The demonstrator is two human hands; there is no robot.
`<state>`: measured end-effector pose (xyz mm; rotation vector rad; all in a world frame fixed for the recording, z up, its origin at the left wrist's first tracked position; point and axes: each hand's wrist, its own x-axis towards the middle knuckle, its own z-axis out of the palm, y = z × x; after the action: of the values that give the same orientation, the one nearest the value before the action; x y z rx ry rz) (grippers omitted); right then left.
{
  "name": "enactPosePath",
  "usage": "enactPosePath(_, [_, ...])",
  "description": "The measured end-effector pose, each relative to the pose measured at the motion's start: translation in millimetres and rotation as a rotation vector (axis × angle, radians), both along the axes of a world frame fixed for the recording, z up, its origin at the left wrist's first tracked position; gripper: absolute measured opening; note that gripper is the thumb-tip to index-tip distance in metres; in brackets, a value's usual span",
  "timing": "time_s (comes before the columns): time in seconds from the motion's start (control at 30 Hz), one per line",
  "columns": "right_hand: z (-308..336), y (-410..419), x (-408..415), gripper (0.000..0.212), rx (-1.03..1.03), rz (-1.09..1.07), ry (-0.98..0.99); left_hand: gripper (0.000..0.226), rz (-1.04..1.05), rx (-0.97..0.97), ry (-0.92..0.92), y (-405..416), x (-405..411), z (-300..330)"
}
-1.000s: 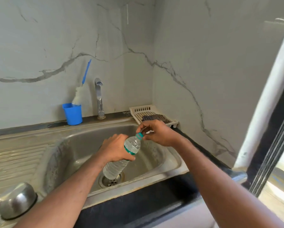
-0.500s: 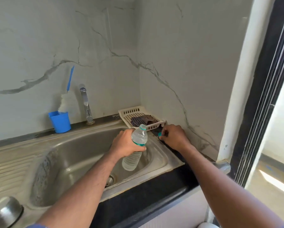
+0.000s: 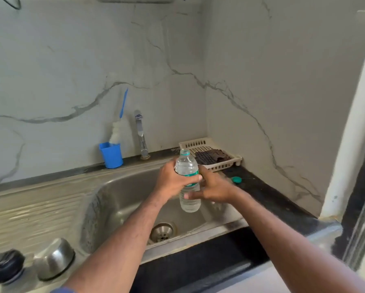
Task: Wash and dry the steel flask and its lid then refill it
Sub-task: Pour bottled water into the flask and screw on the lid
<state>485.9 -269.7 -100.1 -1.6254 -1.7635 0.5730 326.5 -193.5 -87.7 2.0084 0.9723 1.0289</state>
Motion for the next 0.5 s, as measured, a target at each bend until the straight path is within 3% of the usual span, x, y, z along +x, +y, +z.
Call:
enactPosePath(0.17, [2, 26, -58, 0.089, 0.284, -0.026, 0.119, 0.065, 0.041, -0.045, -0.131, 6, -42, 23])
enactPosePath(0.37, [6, 42, -127, 0.069, 0.323, -0.049, 0.178, 0.072, 0.135, -0.029, -0.072, 7, -111, 42])
enactPosePath(0.5, [5, 48, -165, 0.065, 0.296, -0.022, 0.134, 0.073, 0.355, 0.102, -0.058, -9, -161, 58])
